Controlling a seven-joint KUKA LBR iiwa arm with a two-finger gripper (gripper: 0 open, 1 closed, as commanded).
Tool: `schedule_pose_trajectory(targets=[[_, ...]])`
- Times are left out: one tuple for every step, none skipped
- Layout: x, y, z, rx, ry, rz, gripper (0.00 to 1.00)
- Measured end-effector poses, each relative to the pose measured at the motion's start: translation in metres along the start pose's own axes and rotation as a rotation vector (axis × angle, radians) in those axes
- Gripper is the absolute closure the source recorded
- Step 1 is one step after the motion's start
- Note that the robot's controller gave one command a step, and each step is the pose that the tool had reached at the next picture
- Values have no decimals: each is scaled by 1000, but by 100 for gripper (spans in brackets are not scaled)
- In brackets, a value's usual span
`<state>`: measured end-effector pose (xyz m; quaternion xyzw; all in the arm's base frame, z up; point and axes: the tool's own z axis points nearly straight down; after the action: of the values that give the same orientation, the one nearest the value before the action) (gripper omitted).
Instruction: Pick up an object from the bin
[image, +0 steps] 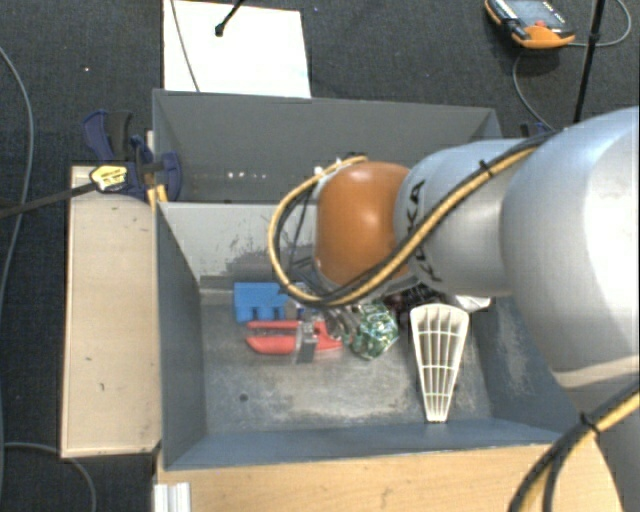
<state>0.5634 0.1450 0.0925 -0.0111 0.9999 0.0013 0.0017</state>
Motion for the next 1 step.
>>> schedule_pose_trajectory(targets=[[0,0,0,0,0,1,100]])
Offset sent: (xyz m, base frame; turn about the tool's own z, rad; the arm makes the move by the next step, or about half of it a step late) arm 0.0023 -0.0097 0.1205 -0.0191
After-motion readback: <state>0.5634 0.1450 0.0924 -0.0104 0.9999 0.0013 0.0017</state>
